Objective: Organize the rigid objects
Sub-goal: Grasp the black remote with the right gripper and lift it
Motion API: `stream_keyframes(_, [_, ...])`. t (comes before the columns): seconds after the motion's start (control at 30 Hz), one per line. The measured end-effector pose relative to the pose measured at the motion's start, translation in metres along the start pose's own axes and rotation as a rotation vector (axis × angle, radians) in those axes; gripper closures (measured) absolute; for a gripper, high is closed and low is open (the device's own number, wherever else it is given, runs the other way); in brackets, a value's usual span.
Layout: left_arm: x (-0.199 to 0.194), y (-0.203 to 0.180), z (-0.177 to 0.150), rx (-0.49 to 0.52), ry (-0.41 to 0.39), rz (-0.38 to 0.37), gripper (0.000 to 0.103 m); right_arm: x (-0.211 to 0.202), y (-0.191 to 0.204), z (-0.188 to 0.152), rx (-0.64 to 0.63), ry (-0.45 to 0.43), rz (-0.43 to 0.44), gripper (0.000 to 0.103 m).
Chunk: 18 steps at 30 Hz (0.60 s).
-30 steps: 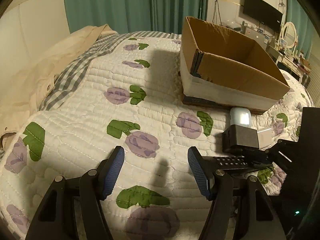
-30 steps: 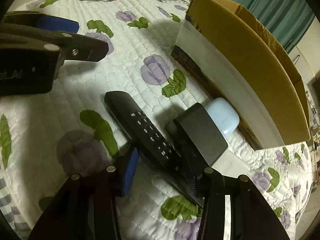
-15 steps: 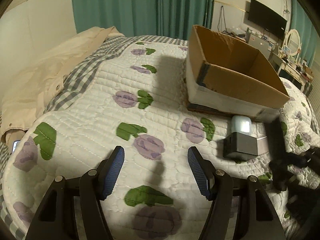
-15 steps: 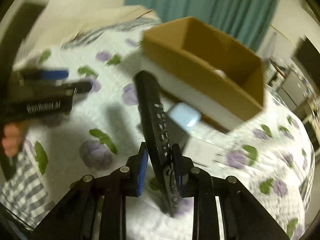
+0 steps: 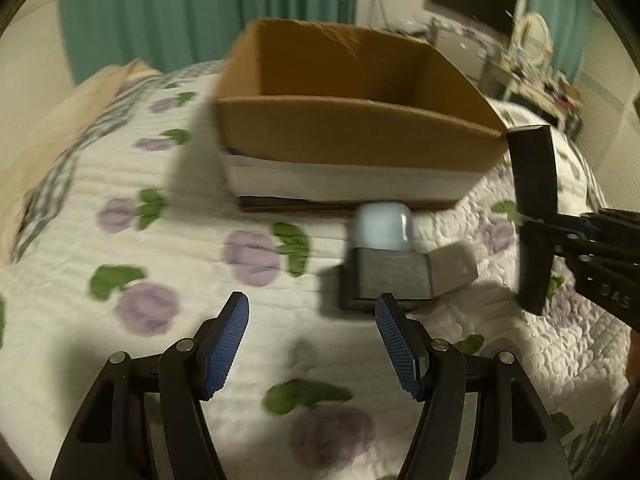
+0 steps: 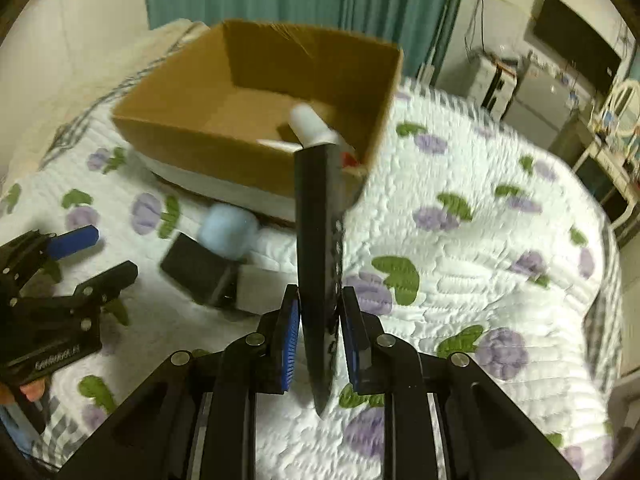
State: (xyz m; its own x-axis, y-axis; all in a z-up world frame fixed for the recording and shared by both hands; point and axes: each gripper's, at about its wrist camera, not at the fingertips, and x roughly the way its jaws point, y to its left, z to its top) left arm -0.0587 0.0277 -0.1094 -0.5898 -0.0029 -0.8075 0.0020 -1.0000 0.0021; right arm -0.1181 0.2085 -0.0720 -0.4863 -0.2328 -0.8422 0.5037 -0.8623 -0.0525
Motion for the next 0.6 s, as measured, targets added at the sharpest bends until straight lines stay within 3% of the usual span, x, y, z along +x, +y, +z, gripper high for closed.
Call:
stream_keyframes(0.2, [0.029, -0.022, 0.008, 0.018, 0.069, -0.039, 0.034, 0.000, -0.005, -0.007, 0.023, -0.031, 0.013, 0.084])
stream_keyframes(0.33, [0.036, -0.042, 0.010, 0.063, 0.061, -0.065, 0.034, -0.004, -0.009, -0.012, 0.043, -0.040, 0.021, 0.084])
stream_keyframes(0.6, [0.065, -0.055, 0.010, 0.084, 0.119, -0.030, 0.031, 0.002, -0.011, -0.011, 0.069, -0.046, 0.032, 0.084])
